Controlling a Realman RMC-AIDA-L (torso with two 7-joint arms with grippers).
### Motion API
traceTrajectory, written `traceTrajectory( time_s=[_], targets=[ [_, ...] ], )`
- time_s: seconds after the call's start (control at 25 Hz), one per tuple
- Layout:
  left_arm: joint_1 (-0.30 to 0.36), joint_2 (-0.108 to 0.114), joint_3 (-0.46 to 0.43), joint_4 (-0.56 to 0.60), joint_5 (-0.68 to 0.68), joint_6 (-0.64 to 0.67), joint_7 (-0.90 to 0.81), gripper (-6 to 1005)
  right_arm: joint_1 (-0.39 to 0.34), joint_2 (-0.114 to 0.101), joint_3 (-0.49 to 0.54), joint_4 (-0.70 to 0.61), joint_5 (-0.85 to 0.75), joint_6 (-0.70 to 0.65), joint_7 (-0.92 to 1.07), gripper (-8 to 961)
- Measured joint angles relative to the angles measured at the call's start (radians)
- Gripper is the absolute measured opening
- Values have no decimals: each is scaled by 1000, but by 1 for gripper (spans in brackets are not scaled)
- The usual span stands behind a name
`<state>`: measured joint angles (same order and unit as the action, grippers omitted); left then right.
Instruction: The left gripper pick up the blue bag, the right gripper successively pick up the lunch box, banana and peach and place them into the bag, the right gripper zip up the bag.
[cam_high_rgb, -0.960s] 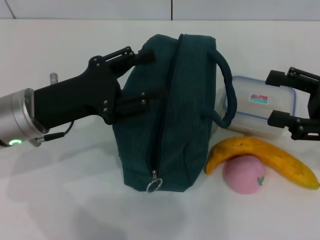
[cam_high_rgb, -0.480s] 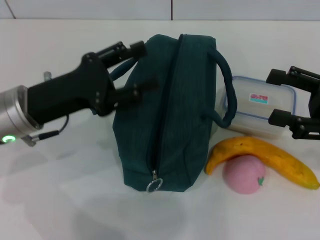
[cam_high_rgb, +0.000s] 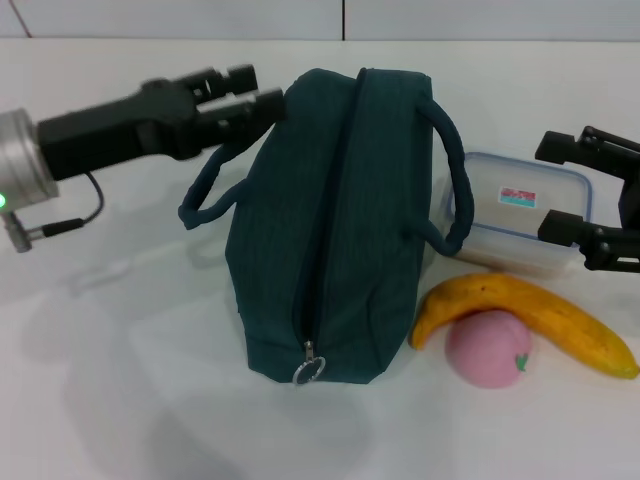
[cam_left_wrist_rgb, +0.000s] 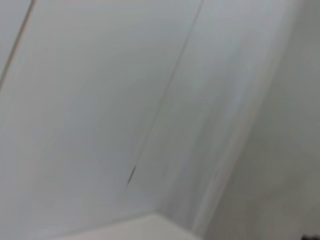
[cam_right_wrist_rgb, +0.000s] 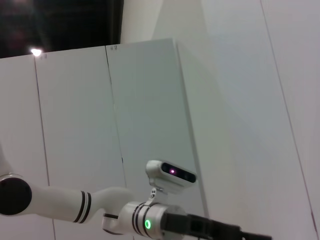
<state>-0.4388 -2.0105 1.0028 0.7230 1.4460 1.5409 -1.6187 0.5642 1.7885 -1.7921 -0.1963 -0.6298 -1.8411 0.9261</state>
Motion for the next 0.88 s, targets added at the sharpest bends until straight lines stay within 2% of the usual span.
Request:
traceTrajectory(
  time_s=[0.08,0.16,0.24,0.68,0.88],
  targets=[
    [-1,-6,-1,13,22,-18,-15,761,-1,0,0,0,0,1,0,840],
    [-8,-22,-4,31,86,-75,-51,761,-2,1,0,0,-1,1,0,841],
    [-15,-24,-4,33,111,-89,-68,761,-3,2,1,0,-1,2,0,841],
    [-37,-21,1,34,164,-88,-108,762,-8,4,0,2,-1,3,-2,840],
    [-35,-24,-4,34,165,-87,-82,729,-20,5,0,1,-1,2,-3,840]
  ],
)
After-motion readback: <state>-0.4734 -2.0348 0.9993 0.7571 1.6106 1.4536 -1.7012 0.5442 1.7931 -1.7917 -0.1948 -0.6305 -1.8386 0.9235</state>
